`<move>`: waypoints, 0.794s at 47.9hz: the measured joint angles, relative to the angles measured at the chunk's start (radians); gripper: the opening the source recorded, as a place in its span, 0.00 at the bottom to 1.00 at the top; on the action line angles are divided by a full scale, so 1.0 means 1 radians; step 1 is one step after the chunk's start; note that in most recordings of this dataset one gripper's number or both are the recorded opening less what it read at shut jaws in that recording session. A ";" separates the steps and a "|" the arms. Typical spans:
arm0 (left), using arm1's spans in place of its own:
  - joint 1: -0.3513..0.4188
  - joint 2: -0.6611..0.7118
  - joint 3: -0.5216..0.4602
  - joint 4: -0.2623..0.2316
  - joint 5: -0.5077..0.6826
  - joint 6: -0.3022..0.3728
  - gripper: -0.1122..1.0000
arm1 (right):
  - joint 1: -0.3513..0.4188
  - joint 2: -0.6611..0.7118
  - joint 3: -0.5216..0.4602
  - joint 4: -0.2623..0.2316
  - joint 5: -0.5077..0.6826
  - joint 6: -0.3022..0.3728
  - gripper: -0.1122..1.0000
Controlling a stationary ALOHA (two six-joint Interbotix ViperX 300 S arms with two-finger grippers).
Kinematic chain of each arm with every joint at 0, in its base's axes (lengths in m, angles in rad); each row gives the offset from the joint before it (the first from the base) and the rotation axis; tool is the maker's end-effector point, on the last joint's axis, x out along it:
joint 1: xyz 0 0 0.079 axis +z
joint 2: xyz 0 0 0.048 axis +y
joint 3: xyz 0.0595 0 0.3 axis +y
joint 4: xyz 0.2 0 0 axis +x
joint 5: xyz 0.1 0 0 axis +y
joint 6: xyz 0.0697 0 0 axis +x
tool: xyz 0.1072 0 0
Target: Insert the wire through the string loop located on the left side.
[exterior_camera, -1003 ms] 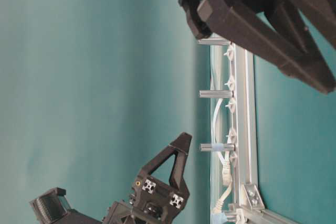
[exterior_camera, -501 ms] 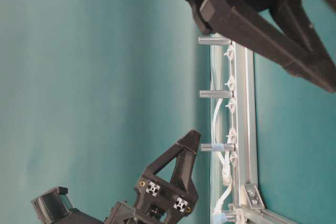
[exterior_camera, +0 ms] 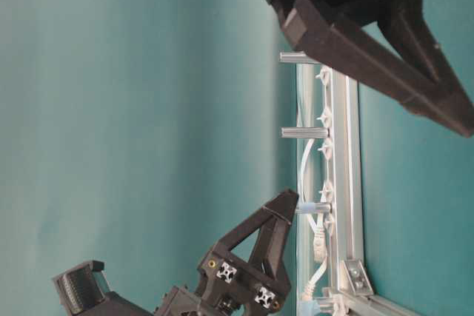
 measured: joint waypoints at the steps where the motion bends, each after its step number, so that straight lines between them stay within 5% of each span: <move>1: 0.000 0.000 0.000 0.002 0.000 0.000 0.91 | 0.002 0.002 -0.003 0.006 0.000 0.000 0.83; 38: -0.040 -0.117 0.080 0.002 0.064 0.002 0.91 | 0.043 0.069 -0.067 0.084 0.029 -0.002 0.82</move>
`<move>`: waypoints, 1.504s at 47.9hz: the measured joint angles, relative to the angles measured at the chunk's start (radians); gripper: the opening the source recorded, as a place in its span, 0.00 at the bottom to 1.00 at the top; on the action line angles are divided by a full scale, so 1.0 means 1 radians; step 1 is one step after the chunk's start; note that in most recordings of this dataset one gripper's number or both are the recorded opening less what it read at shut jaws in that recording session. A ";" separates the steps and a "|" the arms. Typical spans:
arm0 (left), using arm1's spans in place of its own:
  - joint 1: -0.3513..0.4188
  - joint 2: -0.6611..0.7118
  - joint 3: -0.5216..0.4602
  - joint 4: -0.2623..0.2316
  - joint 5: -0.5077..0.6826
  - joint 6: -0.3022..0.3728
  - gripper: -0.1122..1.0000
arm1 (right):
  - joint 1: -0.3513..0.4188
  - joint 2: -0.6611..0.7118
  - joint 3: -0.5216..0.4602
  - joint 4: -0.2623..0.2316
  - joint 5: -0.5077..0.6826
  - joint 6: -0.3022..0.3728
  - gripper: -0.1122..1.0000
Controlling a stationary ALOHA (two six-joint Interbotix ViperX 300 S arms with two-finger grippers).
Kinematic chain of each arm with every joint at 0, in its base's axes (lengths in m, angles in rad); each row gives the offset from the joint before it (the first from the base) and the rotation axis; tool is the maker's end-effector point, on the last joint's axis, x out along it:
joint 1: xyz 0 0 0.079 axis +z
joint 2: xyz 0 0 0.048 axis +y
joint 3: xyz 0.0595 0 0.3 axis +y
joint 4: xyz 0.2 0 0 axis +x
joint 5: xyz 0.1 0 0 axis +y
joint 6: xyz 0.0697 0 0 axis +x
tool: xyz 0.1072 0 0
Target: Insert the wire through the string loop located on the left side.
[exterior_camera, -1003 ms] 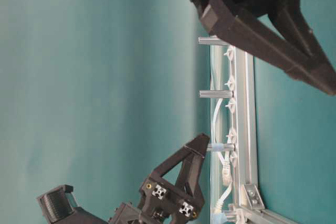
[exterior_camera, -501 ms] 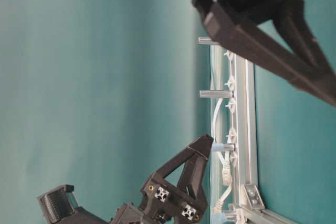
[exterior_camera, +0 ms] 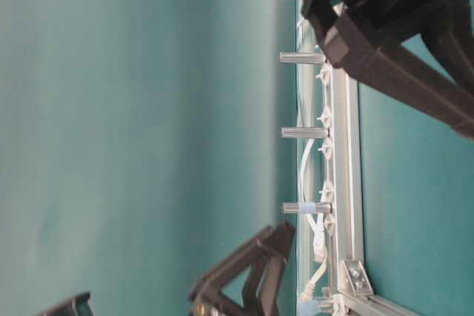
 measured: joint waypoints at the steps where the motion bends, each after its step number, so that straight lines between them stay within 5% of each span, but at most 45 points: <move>1: -0.005 -0.006 0.006 0.000 0.003 -0.002 0.91 | 0.000 0.000 -0.003 0.000 0.005 0.000 0.82; 42: -0.130 -0.342 0.201 0.000 0.218 -0.026 0.91 | 0.005 0.057 -0.072 0.041 0.064 0.002 0.82; 72: -0.377 -0.245 0.172 -0.002 0.281 -0.149 0.91 | 0.005 0.057 -0.072 0.044 0.064 0.002 0.82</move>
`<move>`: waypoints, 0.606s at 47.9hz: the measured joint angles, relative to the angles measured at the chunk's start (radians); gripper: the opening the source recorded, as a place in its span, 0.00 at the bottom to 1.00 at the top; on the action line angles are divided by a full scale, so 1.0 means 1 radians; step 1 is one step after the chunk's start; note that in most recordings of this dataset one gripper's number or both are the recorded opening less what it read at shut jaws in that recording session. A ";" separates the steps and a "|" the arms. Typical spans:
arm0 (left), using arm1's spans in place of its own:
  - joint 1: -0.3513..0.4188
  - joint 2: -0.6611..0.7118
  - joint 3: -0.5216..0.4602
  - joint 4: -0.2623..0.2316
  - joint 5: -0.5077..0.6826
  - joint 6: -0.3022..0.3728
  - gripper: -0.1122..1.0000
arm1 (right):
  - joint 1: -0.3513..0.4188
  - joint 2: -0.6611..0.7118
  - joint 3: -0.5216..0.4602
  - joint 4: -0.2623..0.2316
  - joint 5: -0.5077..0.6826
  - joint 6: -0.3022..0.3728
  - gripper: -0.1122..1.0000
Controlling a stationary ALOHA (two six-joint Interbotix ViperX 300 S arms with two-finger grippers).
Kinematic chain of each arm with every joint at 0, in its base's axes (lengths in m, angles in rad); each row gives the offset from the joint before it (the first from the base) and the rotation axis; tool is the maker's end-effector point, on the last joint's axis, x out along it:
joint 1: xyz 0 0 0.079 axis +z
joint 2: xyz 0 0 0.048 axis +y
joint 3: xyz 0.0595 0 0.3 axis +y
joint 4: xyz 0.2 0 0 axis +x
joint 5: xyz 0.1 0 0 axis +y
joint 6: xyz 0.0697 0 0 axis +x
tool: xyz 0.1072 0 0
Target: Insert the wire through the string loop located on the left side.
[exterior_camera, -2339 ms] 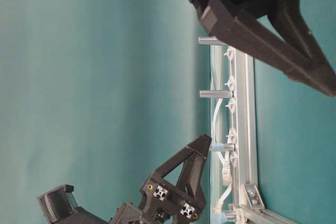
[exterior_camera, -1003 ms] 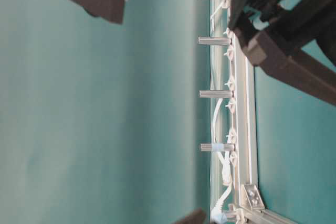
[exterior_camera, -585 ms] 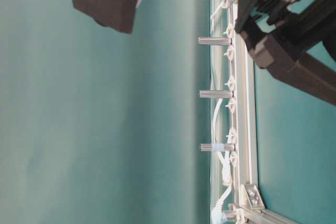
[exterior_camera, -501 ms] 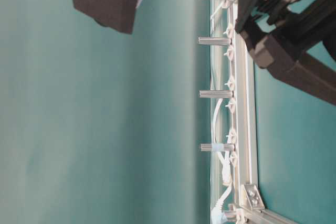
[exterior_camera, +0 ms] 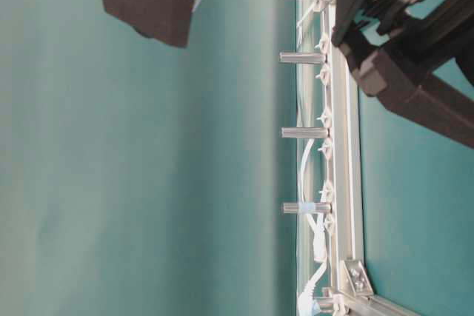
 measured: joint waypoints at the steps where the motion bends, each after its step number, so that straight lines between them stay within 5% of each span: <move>1: -0.005 0.006 -0.005 0.000 0.000 0.002 0.91 | 0.000 0.000 0.000 0.000 0.000 -0.002 0.82; 29: -0.014 0.120 -0.048 0.002 -0.034 -0.074 0.91 | 0.011 0.031 -0.003 0.071 0.043 -0.002 0.82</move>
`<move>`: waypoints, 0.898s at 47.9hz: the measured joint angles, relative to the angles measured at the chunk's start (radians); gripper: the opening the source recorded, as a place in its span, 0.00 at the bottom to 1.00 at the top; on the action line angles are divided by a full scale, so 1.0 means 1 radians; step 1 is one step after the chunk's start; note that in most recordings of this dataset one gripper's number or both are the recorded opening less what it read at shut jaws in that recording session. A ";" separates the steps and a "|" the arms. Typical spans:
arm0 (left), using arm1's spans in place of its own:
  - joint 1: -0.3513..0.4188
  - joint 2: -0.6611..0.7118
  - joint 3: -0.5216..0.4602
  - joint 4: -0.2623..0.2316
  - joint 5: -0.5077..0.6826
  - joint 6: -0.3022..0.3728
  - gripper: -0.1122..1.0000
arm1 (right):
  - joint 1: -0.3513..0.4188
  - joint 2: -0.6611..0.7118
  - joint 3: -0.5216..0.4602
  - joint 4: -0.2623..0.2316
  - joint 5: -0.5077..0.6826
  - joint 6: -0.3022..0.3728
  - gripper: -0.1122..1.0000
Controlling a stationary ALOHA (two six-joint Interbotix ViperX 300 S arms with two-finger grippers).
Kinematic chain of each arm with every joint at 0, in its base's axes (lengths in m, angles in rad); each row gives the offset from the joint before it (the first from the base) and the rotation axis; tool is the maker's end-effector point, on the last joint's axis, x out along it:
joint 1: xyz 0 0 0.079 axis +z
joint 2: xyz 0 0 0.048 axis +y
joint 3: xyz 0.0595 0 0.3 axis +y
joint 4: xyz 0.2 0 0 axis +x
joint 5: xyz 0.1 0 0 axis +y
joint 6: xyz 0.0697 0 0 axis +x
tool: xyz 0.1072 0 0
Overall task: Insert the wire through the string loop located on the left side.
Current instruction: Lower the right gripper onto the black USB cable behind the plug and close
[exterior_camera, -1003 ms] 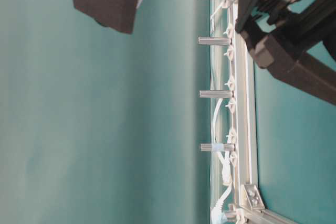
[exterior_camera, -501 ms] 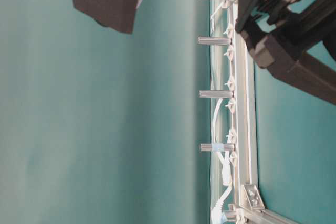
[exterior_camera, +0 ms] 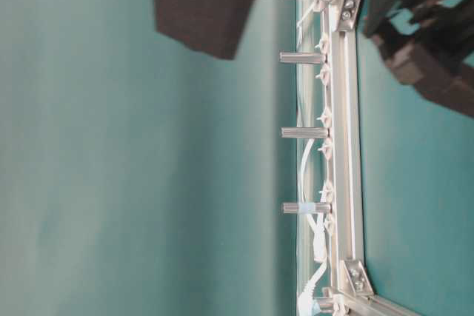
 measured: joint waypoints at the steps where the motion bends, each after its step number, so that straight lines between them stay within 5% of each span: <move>1: 0.000 0.000 0.000 -0.002 0.000 0.000 0.91 | 0.002 0.002 -0.002 0.002 0.000 0.000 0.82; 32: 0.000 0.000 0.000 -0.002 -0.002 -0.002 0.91 | 0.021 0.061 -0.034 0.002 0.035 0.000 0.82; 43: 0.000 0.002 0.000 0.000 -0.002 -0.002 0.91 | 0.021 0.061 -0.032 0.002 0.037 0.000 0.74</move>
